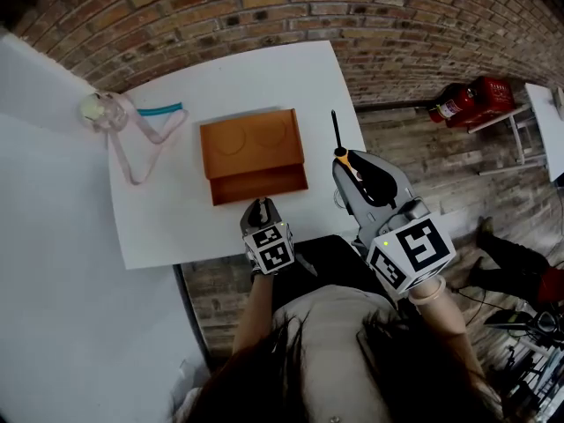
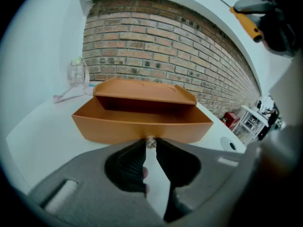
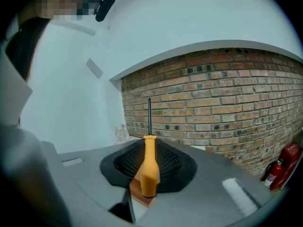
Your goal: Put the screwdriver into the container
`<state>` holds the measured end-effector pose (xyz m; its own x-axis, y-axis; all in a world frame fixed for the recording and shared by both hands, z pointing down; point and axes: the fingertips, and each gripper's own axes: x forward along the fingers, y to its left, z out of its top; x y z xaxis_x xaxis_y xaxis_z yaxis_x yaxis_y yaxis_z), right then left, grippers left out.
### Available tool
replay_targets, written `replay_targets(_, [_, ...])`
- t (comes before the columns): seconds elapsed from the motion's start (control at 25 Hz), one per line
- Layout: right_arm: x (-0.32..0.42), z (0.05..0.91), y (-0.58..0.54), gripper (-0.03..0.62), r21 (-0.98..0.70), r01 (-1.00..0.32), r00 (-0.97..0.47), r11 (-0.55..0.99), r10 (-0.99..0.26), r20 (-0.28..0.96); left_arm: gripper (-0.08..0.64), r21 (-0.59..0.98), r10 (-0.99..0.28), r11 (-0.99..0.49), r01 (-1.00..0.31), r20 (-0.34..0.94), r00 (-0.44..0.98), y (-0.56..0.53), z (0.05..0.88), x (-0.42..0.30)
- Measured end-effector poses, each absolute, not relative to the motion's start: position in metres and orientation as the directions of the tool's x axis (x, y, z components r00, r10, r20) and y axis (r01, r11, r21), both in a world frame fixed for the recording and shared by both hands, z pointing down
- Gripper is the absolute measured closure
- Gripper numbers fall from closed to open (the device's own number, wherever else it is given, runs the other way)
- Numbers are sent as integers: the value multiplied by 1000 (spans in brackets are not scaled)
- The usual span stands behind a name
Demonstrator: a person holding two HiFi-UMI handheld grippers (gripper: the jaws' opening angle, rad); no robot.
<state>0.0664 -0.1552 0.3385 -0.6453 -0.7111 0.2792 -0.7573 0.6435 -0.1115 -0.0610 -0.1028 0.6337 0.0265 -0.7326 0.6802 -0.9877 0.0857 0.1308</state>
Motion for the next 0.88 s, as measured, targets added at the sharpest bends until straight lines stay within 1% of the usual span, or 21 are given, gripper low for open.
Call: replay_targets(0.88, [45, 340, -145, 517, -123, -708, -697, 695, -660, 281, 491, 137, -732, 74, -988, 681, 39, -81, 631, -55])
